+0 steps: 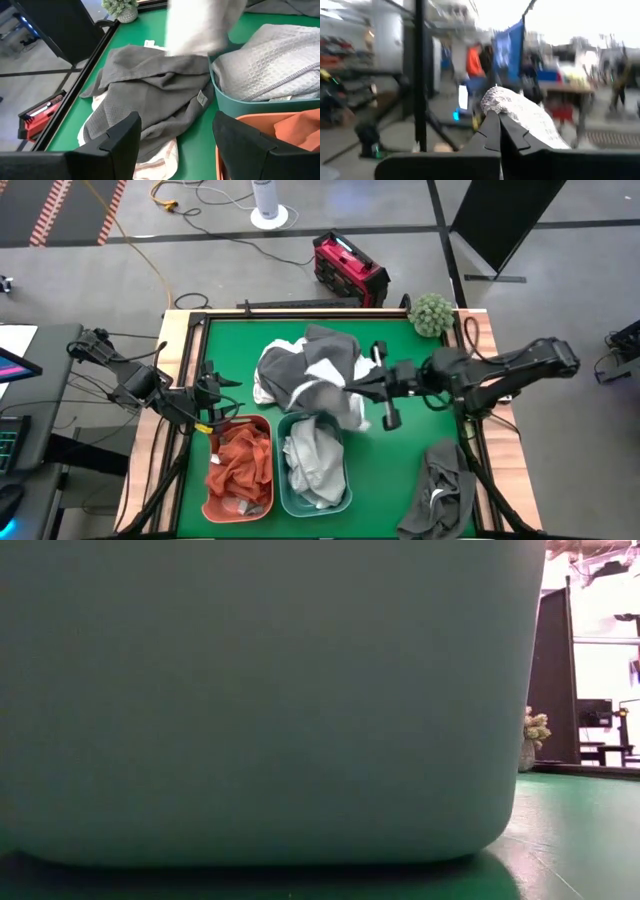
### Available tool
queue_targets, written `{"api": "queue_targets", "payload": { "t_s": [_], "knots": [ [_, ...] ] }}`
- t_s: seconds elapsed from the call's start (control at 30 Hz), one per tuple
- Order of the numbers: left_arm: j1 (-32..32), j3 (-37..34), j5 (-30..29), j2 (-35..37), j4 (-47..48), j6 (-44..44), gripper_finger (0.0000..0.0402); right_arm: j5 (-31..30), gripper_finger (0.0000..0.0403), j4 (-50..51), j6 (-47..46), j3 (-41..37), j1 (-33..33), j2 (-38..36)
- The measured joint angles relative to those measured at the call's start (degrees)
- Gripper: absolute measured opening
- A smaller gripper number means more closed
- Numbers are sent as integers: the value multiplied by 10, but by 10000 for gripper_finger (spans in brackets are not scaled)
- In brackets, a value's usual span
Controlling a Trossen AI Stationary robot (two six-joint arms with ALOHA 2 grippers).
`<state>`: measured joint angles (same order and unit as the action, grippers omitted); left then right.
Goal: Sort towels by color in basket
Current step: Put the light gray towel into the green bin
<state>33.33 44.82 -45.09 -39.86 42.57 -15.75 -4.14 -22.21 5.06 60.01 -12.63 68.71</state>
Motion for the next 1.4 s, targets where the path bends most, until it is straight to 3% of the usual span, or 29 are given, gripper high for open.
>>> {"api": "queue_targets", "payload": {
  "t_s": [0.17,0.43,0.73,0.87,1.07,1.23,1.33,1.4],
  "knots": [
    [0,0,-8,0,0,1,235,48,13,-14,60,72,-38,7],
    [0,0,-10,0,0,0,235,58,17,-11,114,188,-95,81],
    [0,0,-9,0,1,0,235,54,18,-2,66,252,-53,219],
    [0,0,-3,0,4,-10,235,-33,18,32,61,255,-29,232],
    [0,0,3,0,6,-14,235,-274,17,129,101,257,-19,214],
    [0,0,3,0,6,-16,235,-284,17,271,4,257,-29,217],
    [0,0,3,0,6,-16,235,-256,16,400,-105,256,-37,220],
    [0,0,3,0,5,-17,235,-227,16,433,-166,248,-41,233]
  ]
}}
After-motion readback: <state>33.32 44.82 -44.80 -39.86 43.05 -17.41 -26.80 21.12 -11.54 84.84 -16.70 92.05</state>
